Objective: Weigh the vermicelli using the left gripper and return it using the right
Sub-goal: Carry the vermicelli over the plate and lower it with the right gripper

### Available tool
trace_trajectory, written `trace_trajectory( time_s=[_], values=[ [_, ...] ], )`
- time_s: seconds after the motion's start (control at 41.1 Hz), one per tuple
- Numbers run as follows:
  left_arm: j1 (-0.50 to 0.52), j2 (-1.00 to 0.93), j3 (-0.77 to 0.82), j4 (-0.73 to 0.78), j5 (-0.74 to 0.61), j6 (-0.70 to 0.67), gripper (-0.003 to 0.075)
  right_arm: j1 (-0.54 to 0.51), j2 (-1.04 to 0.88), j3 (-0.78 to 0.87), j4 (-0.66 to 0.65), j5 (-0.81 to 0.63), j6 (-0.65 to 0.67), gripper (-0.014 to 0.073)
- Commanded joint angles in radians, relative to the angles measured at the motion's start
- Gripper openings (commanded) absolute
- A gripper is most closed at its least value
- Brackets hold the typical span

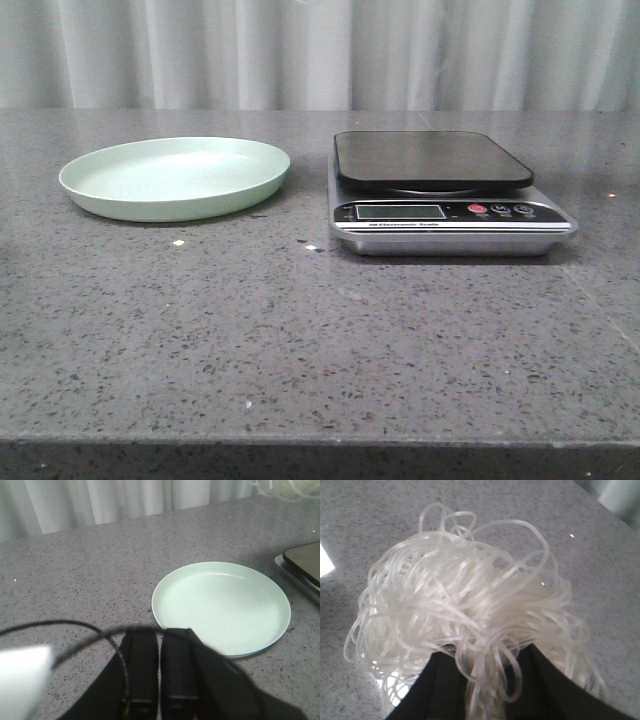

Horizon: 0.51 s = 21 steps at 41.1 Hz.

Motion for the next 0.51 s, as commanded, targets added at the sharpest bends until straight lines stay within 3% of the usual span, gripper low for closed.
trace_trajectory(
  time_s=[0.0, 0.268, 0.487],
  values=[
    [-0.001, -0.003, -0.028, -0.007, -0.104, -0.008, 0.0137, 0.053, -0.016, -0.035, 0.045, -0.114, -0.03, 0.0159],
    [-0.001, -0.003, -0.028, -0.007, -0.106, -0.008, 0.0137, 0.125, 0.125, -0.035, 0.041, -0.213, -0.031, 0.0159],
    [-0.001, -0.003, -0.028, -0.007, -0.106, -0.008, 0.0137, 0.126, 0.228, -0.035, 0.038, -0.202, -0.031, 0.0159]
  ],
)
